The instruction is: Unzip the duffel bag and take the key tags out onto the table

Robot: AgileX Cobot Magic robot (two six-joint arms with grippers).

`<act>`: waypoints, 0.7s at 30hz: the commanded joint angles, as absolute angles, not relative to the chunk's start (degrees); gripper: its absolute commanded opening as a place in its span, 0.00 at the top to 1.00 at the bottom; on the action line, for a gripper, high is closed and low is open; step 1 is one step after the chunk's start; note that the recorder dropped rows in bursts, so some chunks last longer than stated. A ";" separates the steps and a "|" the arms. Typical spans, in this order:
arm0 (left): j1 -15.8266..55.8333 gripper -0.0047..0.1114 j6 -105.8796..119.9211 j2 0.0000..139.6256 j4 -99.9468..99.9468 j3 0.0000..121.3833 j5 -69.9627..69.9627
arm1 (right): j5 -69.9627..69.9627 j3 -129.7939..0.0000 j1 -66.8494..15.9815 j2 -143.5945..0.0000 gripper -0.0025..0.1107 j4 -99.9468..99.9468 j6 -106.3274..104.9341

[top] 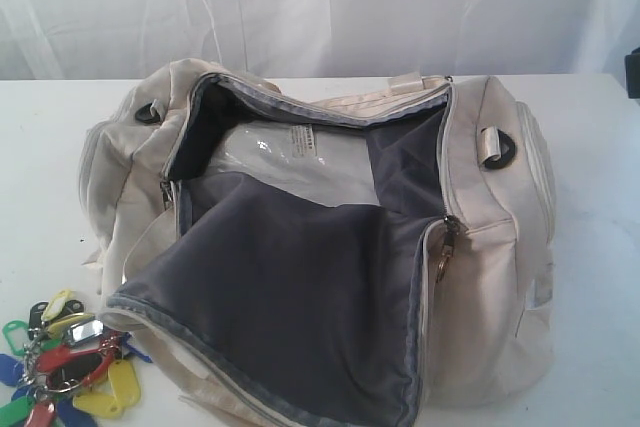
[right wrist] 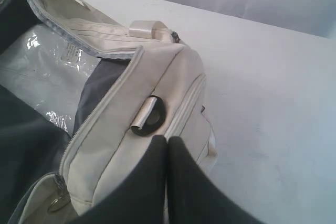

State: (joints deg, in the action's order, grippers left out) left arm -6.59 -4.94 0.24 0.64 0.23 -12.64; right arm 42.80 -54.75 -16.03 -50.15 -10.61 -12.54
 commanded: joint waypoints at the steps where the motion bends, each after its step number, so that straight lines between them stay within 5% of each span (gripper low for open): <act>1: -3.13 0.96 -5.74 0.00 0.91 0.00 -12.72 | 42.14 -54.57 -15.97 -50.03 0.98 -10.69 -12.82; 21: -1.31 0.96 -7.39 0.00 2.15 0.00 -11.62 | 42.14 -54.57 -15.97 -50.03 0.98 -10.69 -12.82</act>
